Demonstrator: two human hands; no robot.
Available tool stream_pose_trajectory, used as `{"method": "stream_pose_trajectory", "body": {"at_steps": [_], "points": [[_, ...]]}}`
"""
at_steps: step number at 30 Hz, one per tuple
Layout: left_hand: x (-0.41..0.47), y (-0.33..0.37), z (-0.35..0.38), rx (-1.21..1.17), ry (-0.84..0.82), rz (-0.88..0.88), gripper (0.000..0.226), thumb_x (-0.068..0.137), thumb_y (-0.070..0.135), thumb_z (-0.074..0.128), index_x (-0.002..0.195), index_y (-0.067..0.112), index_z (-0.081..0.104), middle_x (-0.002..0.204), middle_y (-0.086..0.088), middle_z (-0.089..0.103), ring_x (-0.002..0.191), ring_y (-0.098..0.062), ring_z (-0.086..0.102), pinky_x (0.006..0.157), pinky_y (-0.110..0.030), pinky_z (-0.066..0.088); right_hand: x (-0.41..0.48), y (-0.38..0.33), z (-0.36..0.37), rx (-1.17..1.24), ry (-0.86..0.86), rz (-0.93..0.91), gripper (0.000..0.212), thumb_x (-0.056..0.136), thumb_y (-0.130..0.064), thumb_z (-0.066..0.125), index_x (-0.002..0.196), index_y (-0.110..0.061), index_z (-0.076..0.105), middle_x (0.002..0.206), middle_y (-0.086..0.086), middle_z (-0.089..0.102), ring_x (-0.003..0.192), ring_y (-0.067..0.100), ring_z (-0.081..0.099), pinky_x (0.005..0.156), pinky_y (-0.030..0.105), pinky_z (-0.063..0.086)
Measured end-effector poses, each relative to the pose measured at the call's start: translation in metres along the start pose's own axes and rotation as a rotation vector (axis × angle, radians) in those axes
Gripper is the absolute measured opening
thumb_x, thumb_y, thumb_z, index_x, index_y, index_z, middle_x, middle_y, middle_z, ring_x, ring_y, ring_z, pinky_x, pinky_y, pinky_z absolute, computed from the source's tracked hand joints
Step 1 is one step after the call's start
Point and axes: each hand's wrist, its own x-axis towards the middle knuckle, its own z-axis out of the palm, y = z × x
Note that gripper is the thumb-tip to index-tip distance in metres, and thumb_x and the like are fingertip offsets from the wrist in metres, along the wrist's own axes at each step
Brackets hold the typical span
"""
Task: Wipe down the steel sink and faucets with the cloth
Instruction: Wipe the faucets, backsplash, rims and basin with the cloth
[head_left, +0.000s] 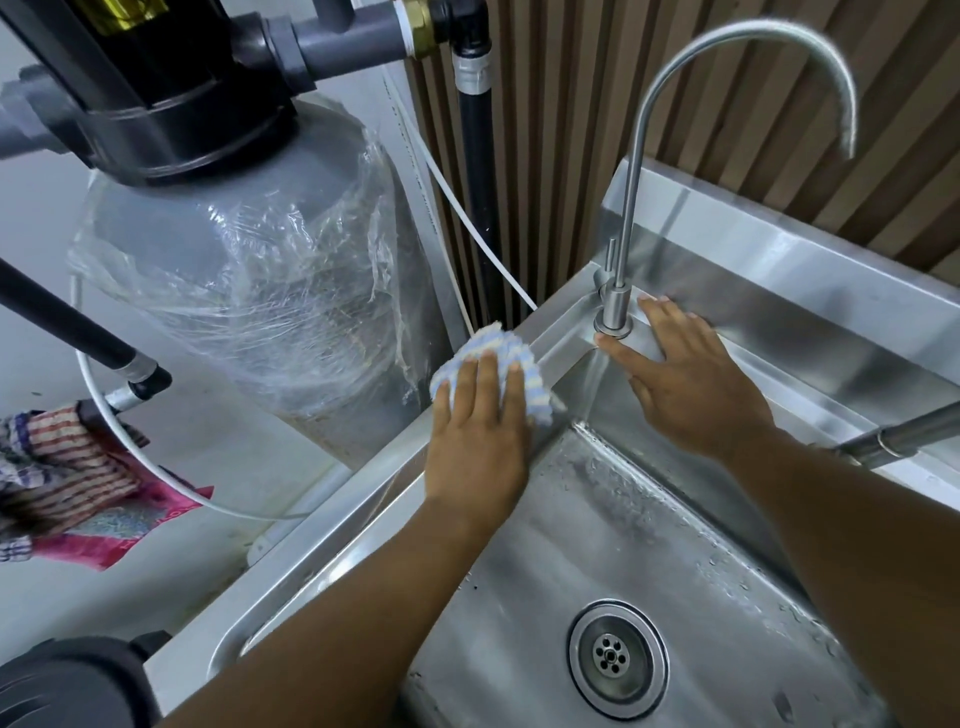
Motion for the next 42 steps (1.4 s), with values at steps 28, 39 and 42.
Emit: {"method": "stream_pose_trajectory", "body": {"at_steps": [28,39,42], "points": [[0.004,0.002,-0.004,-0.026,-0.053,-0.001,0.055,0.104,0.036,0.032,0.153,0.012,0.031,0.16,-0.017,0.025,0.148,-0.036,0.02,0.119,-0.053,0.018,0.0,-0.003,-0.002,-0.02,0.002,0.008,0.055,0.095,-0.018,0.055,0.148,-0.031,0.047,0.157,0.025,0.031,0.146,0.043,0.026,0.116,0.055,0.026],[0.085,0.028,-0.01,0.064,-0.256,0.222,0.061,0.104,0.032,0.032,0.158,0.016,0.011,0.166,-0.008,-0.002,0.153,-0.025,-0.006,0.123,-0.047,-0.001,0.0,-0.001,0.004,-0.009,0.054,-0.01,0.042,0.092,-0.016,0.061,0.133,-0.023,0.061,0.153,0.025,0.037,0.142,0.045,0.034,0.111,0.056,0.031],[0.036,0.009,-0.005,0.047,-0.176,0.194,0.066,0.095,0.021,0.041,0.157,0.012,0.02,0.166,-0.013,0.007,0.153,-0.029,0.003,0.123,-0.05,0.007,0.0,-0.002,0.001,-0.012,0.022,-0.015,0.05,0.094,-0.019,0.056,0.143,-0.028,0.053,0.155,0.024,0.035,0.145,0.044,0.03,0.114,0.055,0.029]]}}
